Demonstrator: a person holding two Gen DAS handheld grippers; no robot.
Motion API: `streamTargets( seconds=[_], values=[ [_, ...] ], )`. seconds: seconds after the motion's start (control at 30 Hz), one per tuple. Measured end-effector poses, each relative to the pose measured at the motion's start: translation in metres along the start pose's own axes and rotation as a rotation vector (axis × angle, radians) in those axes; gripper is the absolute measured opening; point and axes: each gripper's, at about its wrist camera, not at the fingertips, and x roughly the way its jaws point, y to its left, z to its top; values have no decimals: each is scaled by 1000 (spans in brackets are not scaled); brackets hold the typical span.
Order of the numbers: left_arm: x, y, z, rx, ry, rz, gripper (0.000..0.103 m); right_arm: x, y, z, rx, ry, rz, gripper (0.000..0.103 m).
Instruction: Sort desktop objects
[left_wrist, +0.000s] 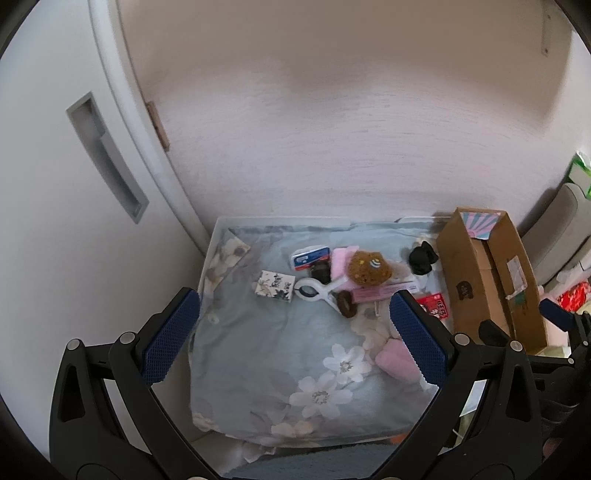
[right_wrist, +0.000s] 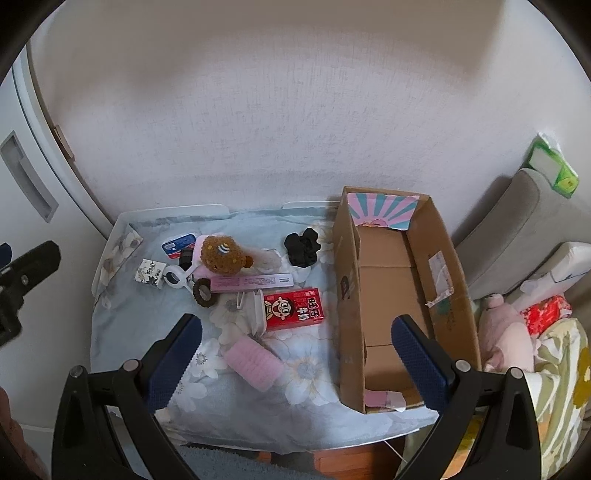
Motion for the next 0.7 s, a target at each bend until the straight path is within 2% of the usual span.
streamTargets(
  seconds=[0.23,0.43,0.57,0.7],
  values=[
    [18,11,-7,-6,26,15,102,12,1,-9,-36,-36,146,102],
    [32,19,-14,-12,44,12,102,28,16,-23,-178,-53,229,102],
    [48,23,-25,-8,70,24,102,45,28,-38,-267,-11,266,102],
    [64,26,-40,-10,102,32,102,69,32,-54,-292,55,326,102]
  ],
)
